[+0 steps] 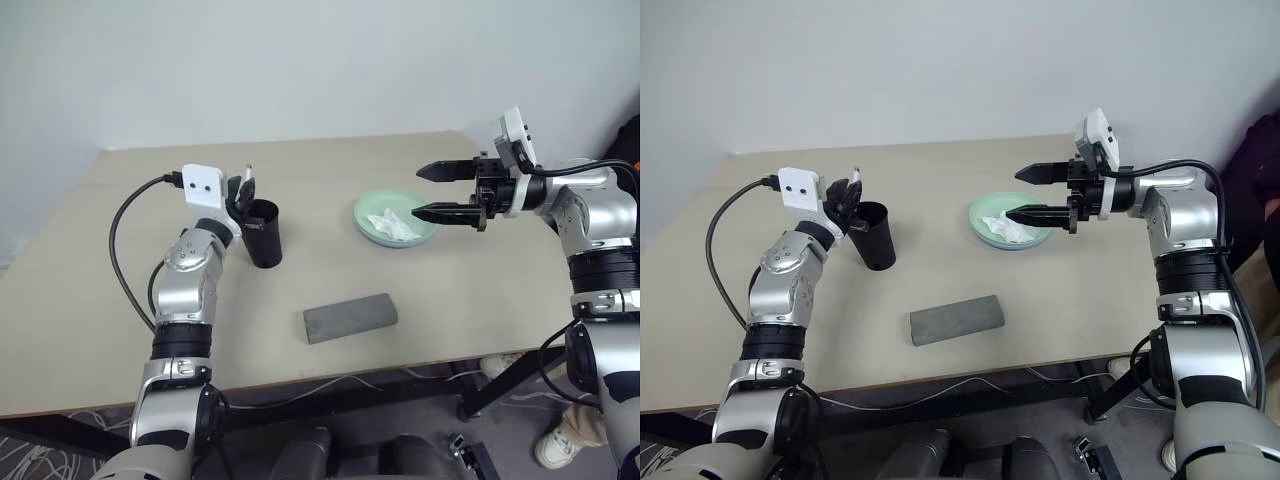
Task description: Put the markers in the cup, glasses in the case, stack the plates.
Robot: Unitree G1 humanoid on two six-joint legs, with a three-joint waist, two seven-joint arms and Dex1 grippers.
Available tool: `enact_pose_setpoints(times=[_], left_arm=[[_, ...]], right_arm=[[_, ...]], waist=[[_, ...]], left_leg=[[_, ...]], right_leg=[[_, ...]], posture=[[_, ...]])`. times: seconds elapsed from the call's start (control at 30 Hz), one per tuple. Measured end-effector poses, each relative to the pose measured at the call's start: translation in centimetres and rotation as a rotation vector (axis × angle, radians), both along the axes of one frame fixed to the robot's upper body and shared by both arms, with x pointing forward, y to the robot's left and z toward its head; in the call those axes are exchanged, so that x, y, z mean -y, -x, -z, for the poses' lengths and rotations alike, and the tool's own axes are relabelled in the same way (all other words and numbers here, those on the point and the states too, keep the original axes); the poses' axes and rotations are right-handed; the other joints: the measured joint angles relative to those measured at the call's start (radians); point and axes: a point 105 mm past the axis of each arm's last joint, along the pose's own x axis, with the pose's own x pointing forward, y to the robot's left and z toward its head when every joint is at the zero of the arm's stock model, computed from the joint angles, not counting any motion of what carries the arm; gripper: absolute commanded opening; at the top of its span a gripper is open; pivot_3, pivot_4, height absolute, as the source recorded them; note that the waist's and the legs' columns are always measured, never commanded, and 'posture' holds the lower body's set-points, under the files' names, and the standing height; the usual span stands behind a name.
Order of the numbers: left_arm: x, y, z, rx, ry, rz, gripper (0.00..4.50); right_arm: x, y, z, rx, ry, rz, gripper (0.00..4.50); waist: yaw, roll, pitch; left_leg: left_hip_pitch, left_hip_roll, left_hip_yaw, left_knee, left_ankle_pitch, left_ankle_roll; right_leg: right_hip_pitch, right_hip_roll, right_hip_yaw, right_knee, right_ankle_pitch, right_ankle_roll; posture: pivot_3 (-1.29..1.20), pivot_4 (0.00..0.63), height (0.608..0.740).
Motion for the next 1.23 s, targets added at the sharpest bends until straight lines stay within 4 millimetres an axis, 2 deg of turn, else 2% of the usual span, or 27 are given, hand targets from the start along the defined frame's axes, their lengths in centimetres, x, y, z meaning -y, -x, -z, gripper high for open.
enact_pose_setpoints(times=[0.2, 0.23, 0.33, 0.47, 0.6, 0.83, 0.93, 1.1, 1.23], left_arm=[[0.0, 0.0, 0.0, 0.0, 0.0, 0.003, 4.38], [0.1, 0.0, 0.0, 0.0, 0.0, 0.005, 4.45], [0.4, 0.4, -0.2, 0.004, 0.005, 0.047, 4.45], [0.9, 1.3, -2.1, 0.036, 0.012, 0.13, 4.45], [-0.4, 3.5, -3.7, 0.053, -0.026, 0.219, 4.45], [-4.0, 8.0, -3.0, -0.038, -0.024, 0.263, 4.45], [-4.5, 9.5, -2.4, -0.082, -0.036, 0.282, 4.45], [-5.2, 10.5, -1.9, -0.115, -0.04, 0.275, 4.45], [-4.9, 10.9, -1.9, -0.111, -0.05, 0.268, 4.45]], right_arm=[[0.0, 0.0, 0.0, 0.0, 0.0, 0.0, 4.5], [0.0, 0.0, 0.0, 0.001, 0.0, 0.0, 4.5], [0.0, 0.0, 0.0, 0.001, 0.0, 0.0, 4.5], [-0.1, 0.0, 0.0, 0.003, 0.001, -0.001, 4.5], [0.1, 0.0, 0.5, -0.007, 0.003, 0.011, 4.5], [-0.1, 0.1, 1.4, -0.026, 0.003, 0.026, 4.5], [-0.8, 0.4, 1.4, -0.011, 0.007, 0.007, 4.5], [-3.2, 1.3, 1.3, -0.006, 0.002, -0.056, 4.5], [-4.5, 2.3, 1.6, -0.008, 0.013, -0.101, 4.5]], waist=[[0.0, 0.0, 0.0], [0.0, 0.0, 0.0], [0.0, 0.0, 0.0], [-0.001, 0.0, 0.0], [-0.008, 0.0, 0.0], [-0.01, 0.0, 0.0], [-0.006, 0.001, 0.0], [-0.003, 0.001, 0.0], [0.0, 0.0, 0.0]], left_leg=[[0.0, 0.0, 0.0, 0.0, 0.0, 0.0], [0.0, 0.0, 0.0, 0.0, 0.0, 0.0], [0.0, 0.0, 0.0, 0.0, 0.0, 0.0], [0.0, 0.0, 0.0, 0.0, 0.0, 0.0], [0.0, 0.0, 0.0, -0.002, 0.0, 0.0], [0.0, 0.0, 0.0, -0.004, 0.0, 0.0], [0.0, 0.0, 0.0, -0.004, 0.0, 0.0], [0.0, 0.0, 0.0, -0.004, 0.0, 0.0], [0.0, 0.0, 0.0, -0.004, 0.0, 0.0]], right_leg=[[0.0, 0.0, 0.0, 0.0, 0.0, 0.0], [0.0, 0.0, 0.0, 0.0, 0.0, 0.0], [0.0, 0.0, 0.0, 0.0, 0.0, 0.0], [0.0, 0.0, 0.0, 0.0, 0.0, 0.0], [-0.002, 0.0, 0.001, 0.0, 0.0, 0.0], [-0.004, 0.001, 0.002, 0.0, 0.0, -0.001], [-0.003, 0.0, 0.001, 0.0, 0.0, -0.001], [-0.003, 0.0, 0.001, 0.0, 0.0, -0.002], [-0.003, 0.0, 0.0, 0.0, 0.0, -0.002]], posture=[[0.0, 0.0, 0.727], [0.0, 0.0, 0.727], [0.0, 0.0, 0.727], [0.0, 0.0, 0.727], [0.0, 0.0, 0.727], [0.0, 0.0, 0.727], [0.0, 0.0, 0.727], [0.0, 0.0, 0.727], [0.0, 0.0, 0.727]])
